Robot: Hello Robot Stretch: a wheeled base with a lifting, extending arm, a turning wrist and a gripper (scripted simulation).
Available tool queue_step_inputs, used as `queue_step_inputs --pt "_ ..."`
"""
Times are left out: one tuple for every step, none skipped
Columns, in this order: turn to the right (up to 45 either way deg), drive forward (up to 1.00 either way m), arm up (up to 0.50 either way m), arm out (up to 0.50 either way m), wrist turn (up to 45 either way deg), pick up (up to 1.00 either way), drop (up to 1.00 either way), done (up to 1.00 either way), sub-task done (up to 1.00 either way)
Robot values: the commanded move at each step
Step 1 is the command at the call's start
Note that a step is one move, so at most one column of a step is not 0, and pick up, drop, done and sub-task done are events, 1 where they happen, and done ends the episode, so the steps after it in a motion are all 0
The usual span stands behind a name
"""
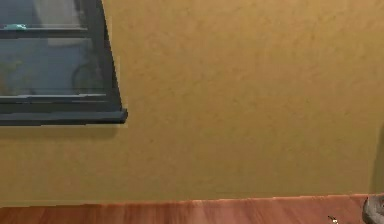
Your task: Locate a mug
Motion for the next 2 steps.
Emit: queue_step_inputs --pt "0.0 0.15 0.0 0.0 0.0 0.0 0.0 0.0 0.0" --pt "39.0 0.0 0.0 0.0 0.0 0.0 0.0 0.0 0.0"
